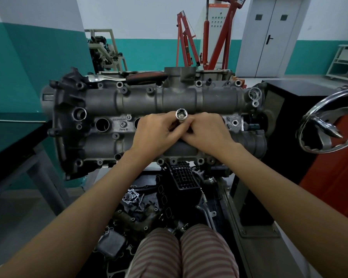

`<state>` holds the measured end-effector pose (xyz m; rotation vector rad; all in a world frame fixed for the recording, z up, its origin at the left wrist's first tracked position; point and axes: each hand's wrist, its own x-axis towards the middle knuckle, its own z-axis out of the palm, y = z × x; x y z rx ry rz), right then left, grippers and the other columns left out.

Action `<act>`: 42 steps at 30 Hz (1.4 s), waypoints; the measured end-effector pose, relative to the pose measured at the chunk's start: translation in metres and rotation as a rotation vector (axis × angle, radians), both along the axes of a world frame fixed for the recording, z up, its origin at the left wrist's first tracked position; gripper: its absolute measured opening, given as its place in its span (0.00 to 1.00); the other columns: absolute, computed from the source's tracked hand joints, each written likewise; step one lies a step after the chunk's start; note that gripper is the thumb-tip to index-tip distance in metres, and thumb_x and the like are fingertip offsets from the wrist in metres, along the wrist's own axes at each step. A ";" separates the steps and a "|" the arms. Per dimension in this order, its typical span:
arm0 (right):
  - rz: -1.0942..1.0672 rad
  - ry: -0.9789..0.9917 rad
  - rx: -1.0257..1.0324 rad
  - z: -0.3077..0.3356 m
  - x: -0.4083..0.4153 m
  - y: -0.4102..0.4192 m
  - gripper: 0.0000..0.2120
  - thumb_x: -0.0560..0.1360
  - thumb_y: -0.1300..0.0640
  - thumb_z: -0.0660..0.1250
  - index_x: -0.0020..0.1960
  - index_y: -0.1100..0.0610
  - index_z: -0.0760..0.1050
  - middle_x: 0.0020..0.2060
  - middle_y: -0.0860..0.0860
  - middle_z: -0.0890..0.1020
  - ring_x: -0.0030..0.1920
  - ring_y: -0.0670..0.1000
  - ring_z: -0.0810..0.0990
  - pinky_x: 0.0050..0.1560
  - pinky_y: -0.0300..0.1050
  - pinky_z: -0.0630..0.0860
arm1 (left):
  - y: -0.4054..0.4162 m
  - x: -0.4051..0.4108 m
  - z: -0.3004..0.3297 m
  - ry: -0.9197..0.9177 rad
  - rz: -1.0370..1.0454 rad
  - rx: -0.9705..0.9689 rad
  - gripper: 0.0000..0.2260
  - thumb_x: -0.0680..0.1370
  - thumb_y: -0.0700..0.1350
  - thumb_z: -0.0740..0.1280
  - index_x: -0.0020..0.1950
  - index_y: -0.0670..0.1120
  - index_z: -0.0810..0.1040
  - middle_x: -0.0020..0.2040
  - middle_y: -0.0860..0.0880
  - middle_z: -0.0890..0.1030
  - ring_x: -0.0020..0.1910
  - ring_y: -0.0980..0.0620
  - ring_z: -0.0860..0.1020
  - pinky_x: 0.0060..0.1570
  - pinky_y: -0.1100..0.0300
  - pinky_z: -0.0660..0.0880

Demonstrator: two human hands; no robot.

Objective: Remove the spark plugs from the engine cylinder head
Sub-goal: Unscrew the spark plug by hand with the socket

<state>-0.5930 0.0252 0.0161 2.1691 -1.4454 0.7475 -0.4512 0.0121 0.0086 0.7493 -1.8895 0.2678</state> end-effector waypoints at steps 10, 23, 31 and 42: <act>0.040 -0.019 -0.005 -0.001 0.001 0.000 0.14 0.73 0.49 0.60 0.50 0.59 0.72 0.40 0.53 0.81 0.40 0.57 0.79 0.34 0.44 0.62 | 0.003 -0.001 0.002 -0.043 -0.003 0.027 0.14 0.75 0.51 0.59 0.36 0.43 0.68 0.28 0.54 0.69 0.24 0.48 0.71 0.23 0.57 0.65; -0.018 0.045 -0.007 -0.001 0.001 -0.002 0.17 0.76 0.48 0.57 0.45 0.60 0.77 0.40 0.56 0.82 0.42 0.59 0.79 0.35 0.44 0.62 | 0.000 -0.001 0.000 -0.019 0.024 -0.025 0.19 0.75 0.53 0.65 0.29 0.41 0.74 0.21 0.47 0.72 0.22 0.46 0.73 0.26 0.62 0.61; -0.001 0.038 -0.005 -0.002 0.000 -0.004 0.13 0.75 0.49 0.58 0.51 0.57 0.74 0.43 0.51 0.81 0.43 0.55 0.79 0.35 0.44 0.64 | 0.001 -0.001 0.000 -0.034 0.011 -0.046 0.13 0.73 0.49 0.61 0.32 0.44 0.71 0.24 0.54 0.67 0.21 0.49 0.70 0.28 0.66 0.57; -0.010 0.033 0.000 -0.001 -0.001 -0.002 0.17 0.75 0.47 0.58 0.45 0.58 0.78 0.38 0.56 0.82 0.41 0.58 0.80 0.35 0.45 0.64 | -0.002 0.000 -0.001 -0.015 0.032 -0.044 0.17 0.74 0.52 0.64 0.30 0.43 0.78 0.21 0.47 0.73 0.21 0.47 0.74 0.26 0.64 0.62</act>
